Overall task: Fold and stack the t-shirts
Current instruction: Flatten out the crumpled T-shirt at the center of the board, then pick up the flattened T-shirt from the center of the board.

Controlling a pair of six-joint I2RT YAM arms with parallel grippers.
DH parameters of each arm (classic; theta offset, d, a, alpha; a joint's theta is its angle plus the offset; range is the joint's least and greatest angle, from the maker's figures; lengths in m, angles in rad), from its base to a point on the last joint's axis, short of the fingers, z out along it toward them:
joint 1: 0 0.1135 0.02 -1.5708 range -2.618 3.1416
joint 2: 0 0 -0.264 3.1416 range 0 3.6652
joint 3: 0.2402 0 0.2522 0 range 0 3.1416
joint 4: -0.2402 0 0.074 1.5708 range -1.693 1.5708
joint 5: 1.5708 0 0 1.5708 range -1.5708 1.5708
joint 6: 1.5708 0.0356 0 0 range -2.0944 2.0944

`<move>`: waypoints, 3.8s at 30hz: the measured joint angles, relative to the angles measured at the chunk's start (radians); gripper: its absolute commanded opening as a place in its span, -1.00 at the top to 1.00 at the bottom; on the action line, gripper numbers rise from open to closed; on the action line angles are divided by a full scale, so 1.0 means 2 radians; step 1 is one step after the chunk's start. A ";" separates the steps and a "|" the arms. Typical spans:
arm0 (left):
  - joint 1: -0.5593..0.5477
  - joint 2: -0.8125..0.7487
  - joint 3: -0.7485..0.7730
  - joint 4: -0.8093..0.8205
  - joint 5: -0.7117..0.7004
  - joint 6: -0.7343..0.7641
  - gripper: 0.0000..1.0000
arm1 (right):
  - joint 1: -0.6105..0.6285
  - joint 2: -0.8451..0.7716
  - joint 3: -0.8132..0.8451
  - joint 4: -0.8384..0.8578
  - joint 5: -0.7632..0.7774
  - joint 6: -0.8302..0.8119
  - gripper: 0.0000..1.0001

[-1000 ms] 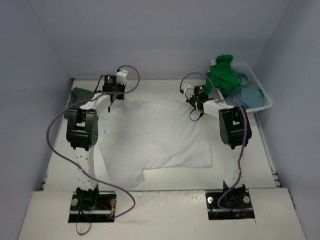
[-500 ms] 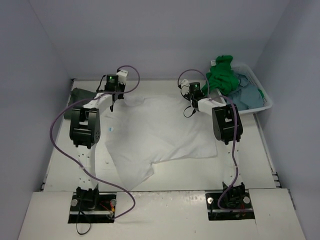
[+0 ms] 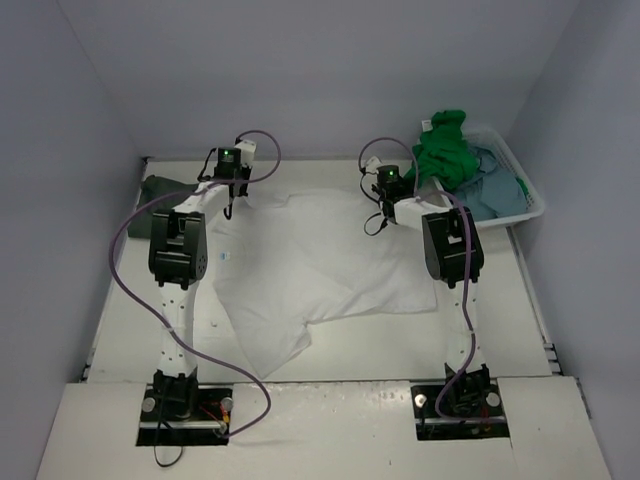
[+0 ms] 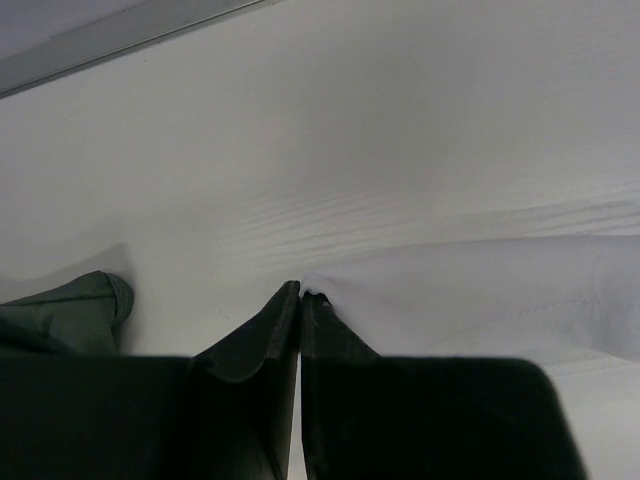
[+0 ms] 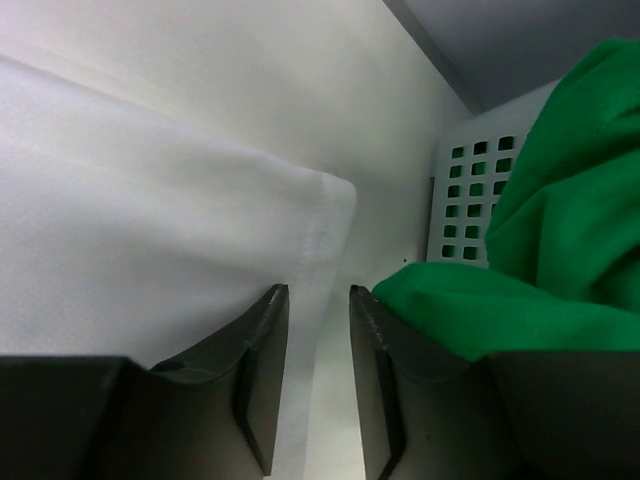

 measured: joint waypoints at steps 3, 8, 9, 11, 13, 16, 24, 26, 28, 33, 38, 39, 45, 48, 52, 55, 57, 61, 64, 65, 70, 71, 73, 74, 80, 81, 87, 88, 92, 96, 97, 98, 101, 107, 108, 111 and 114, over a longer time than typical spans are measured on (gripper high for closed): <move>0.000 0.000 0.002 0.000 0.000 0.000 1.00 | -0.001 -0.001 0.000 0.001 -0.004 -0.005 0.28; 0.000 0.000 0.002 0.000 0.002 0.000 1.00 | -0.008 -0.002 0.003 0.003 -0.032 -0.014 0.25; 0.000 0.000 0.002 -0.001 0.002 0.000 1.00 | -0.010 -0.002 0.006 0.001 -0.042 -0.015 0.24; 0.000 0.000 0.002 -0.001 0.002 0.000 1.00 | -0.015 -0.001 0.018 -0.013 -0.064 -0.017 0.22; 0.000 0.000 0.002 -0.001 0.003 0.000 1.00 | -0.021 0.002 0.031 -0.028 -0.090 -0.018 0.22; 0.000 0.000 0.002 -0.003 0.003 0.000 1.00 | -0.032 0.011 0.064 -0.062 -0.130 -0.019 0.22; 0.000 0.000 0.011 -0.042 0.022 -0.008 0.11 | -0.073 0.039 0.191 -0.213 -0.257 0.013 0.12; 0.000 0.000 0.022 -0.059 0.027 -0.012 -0.01 | -0.076 0.039 0.200 -0.233 -0.275 0.014 0.12; 0.000 -0.003 0.030 -0.068 0.029 -0.015 -0.05 | -0.081 0.038 0.203 -0.251 -0.287 0.014 0.12; 0.000 -0.027 0.031 -0.088 0.029 -0.016 -0.06 | -0.086 0.040 0.236 -0.307 -0.326 0.017 0.13; 0.000 -0.058 0.031 -0.095 0.031 -0.022 -0.06 | -0.100 0.052 0.327 -0.338 -0.370 0.021 0.13; 0.000 -0.064 0.031 -0.095 0.031 -0.024 -0.06 | -0.103 0.056 0.342 -0.339 -0.376 0.023 0.12; 0.000 -0.084 0.030 -0.098 0.050 -0.032 -0.06 | -0.117 0.094 0.410 -0.347 -0.415 0.027 0.09; 0.000 -0.084 0.030 -0.108 0.062 -0.034 -0.06 | -0.119 0.113 0.411 -0.355 -0.433 0.026 0.09; 0.000 -0.084 0.025 -0.114 0.074 -0.035 -0.06 | -0.116 0.127 0.412 -0.357 -0.459 0.023 0.08; 0.000 -0.084 0.015 -0.116 0.078 -0.035 -0.06 | -0.114 0.142 0.415 -0.364 -0.469 0.022 0.07; 0.000 -0.084 0.013 -0.120 0.080 -0.035 -0.06 | -0.114 0.157 0.422 -0.366 -0.472 0.020 0.05; 0.000 -0.084 0.012 -0.119 0.083 -0.035 -0.06 | -0.114 0.178 0.436 -0.371 -0.474 0.018 0.03; 0.000 -0.084 0.009 -0.119 0.084 -0.035 -0.06 | -0.114 0.183 0.446 -0.372 -0.473 0.014 0.02; 0.000 -0.084 0.008 -0.119 0.084 -0.036 -0.06 | -0.114 0.183 0.447 -0.372 -0.473 0.014 0.03; 0.000 -0.082 0.007 -0.119 0.085 -0.037 -0.06 | -0.114 0.184 0.447 -0.373 -0.474 0.009 0.54; 0.000 -0.082 0.007 -0.119 0.085 -0.037 -0.06 | -0.114 0.184 0.447 -0.375 -0.475 0.007 0.71; 0.000 -0.082 0.007 -0.119 0.085 -0.037 -0.06 | -0.114 0.184 0.446 -0.378 -0.476 0.004 0.95; 0.000 -0.082 0.007 -0.119 0.086 -0.037 -0.06 | -0.114 0.184 0.445 -0.379 -0.476 0.004 0.97; -0.003 -0.078 0.006 -0.112 0.090 -0.036 -0.06 | -0.114 0.172 0.417 -0.365 -0.480 0.003 1.00; -0.004 -0.077 0.004 -0.109 0.093 -0.036 -0.06 | -0.115 0.168 0.410 -0.363 -0.480 0.003 1.00; -0.027 -0.076 -0.035 -0.083 0.119 -0.013 0.17 | -0.115 0.154 0.387 -0.362 -0.480 0.003 1.00; -0.034 -0.076 -0.046 -0.078 0.121 -0.004 0.20 | -0.115 0.152 0.385 -0.362 -0.480 0.003 1.00; -0.075 -0.075 -0.091 -0.059 0.110 0.054 0.19 | -0.115 0.145 0.370 -0.357 -0.481 0.003 1.00; -0.113 -0.067 -0.106 -0.038 0.093 0.104 0.19 | -0.115 0.139 0.360 -0.355 -0.482 0.001 1.00; -0.119 -0.066 -0.106 -0.031 0.089 0.114 0.18 | -0.115 0.138 0.356 -0.353 -0.482 0.001 1.00; -0.123 -0.066 -0.106 -0.025 0.083 0.122 0.17 | -0.115 0.136 0.353 -0.352 -0.482 0.001 1.00; -0.122 -0.065 -0.106 -0.005 0.057 0.145 0.13 | -0.115 0.130 0.343 -0.349 -0.483 -0.001 1.00; -0.111 -0.065 -0.106 0.049 -0.012 0.188 0.07 | -0.115 0.126 0.336 -0.348 -0.484 -0.003 1.00; -0.110 -0.065 -0.106 0.054 -0.020 0.194 0.07 | -0.115 0.126 0.335 -0.348 -0.484 -0.004 1.00; -0.109 -0.064 -0.103 0.060 -0.036 0.209 0.07 | -0.115 0.123 0.331 -0.349 -0.485 -0.005 1.00; -0.109 -0.057 -0.088 0.062 -0.043 0.220 0.07 | -0.115 0.122 0.329 -0.348 -0.486 -0.005 1.00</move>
